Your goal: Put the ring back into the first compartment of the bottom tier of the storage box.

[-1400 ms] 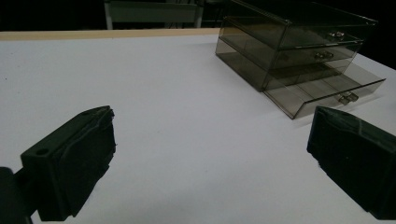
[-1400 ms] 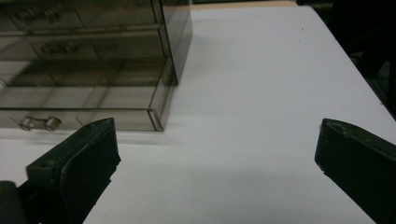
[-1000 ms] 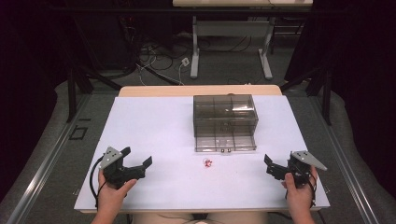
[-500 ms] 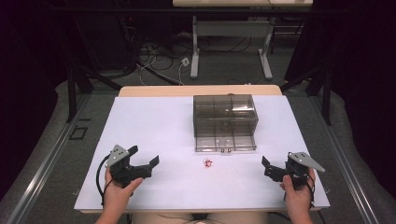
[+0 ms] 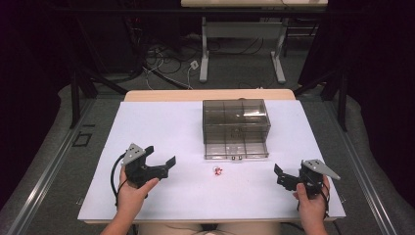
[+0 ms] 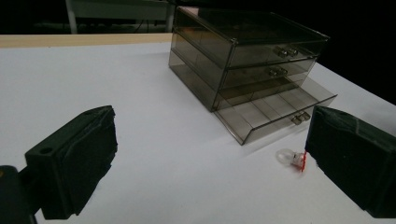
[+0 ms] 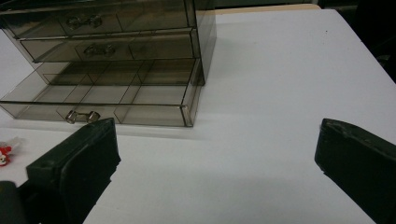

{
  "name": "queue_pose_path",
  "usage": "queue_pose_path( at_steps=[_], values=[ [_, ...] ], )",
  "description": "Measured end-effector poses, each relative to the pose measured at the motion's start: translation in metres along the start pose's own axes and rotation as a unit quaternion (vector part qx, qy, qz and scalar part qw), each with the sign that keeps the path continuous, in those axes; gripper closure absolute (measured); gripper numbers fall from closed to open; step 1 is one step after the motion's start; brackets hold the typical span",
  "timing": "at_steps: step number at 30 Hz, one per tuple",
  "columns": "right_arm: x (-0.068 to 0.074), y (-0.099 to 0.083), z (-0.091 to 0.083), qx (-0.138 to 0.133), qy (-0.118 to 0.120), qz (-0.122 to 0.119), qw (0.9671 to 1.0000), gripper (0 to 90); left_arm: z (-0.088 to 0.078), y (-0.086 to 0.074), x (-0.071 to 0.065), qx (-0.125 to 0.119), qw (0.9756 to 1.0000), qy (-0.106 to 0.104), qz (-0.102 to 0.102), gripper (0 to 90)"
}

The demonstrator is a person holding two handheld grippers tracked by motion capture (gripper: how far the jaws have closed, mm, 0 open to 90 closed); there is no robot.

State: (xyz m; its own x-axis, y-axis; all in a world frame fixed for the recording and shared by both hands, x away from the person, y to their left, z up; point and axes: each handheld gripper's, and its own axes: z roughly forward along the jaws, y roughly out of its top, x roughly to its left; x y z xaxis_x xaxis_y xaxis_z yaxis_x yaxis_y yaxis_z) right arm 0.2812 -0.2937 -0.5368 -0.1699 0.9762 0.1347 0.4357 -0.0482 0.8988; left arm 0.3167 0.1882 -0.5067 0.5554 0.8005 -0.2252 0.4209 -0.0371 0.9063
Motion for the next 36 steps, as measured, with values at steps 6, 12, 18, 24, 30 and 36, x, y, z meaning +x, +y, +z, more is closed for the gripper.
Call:
queue_pose_path(
  at_steps=[6, 12, 18, 24, 30, 36],
  values=[
    [-0.001, 0.0, 0.0, 0.003, 0.002, 0.005, 1.0, 0.0, 0.009, 0.009, -0.002, 0.001, 1.0, -0.005, -0.007, 3.3],
    [-0.001, -0.001, 0.002, -0.003, -0.003, 0.009, 1.0, 0.0, 0.016, 0.018, -0.006, 0.007, 0.9999, -0.008, 0.0, 3.7],
    [-0.002, -0.001, 0.001, 0.004, 0.002, 0.012, 0.9999, 0.0, 0.024, 0.03, -0.014, 0.009, 0.9997, -0.014, 0.018, 6.1],
    [-0.002, -0.001, 0.001, 0.007, 0.004, 0.015, 0.9998, 0.0, 0.035, 0.037, -0.026, 0.015, 0.9989, -0.02, 0.04, 7.4],
    [-0.003, -0.002, 0.002, 0.004, 0.003, 0.017, 0.9998, 0.0, 0.05, 0.042, -0.038, 0.022, 0.9983, -0.031, 0.045, 8.1],
    [-0.004, -0.002, 0.001, 0.006, 0.006, 0.021, 0.9997, 0.0, 0.064, 0.043, -0.048, 0.03, 0.9976, -0.041, 0.048, 8.9]
  ],
)
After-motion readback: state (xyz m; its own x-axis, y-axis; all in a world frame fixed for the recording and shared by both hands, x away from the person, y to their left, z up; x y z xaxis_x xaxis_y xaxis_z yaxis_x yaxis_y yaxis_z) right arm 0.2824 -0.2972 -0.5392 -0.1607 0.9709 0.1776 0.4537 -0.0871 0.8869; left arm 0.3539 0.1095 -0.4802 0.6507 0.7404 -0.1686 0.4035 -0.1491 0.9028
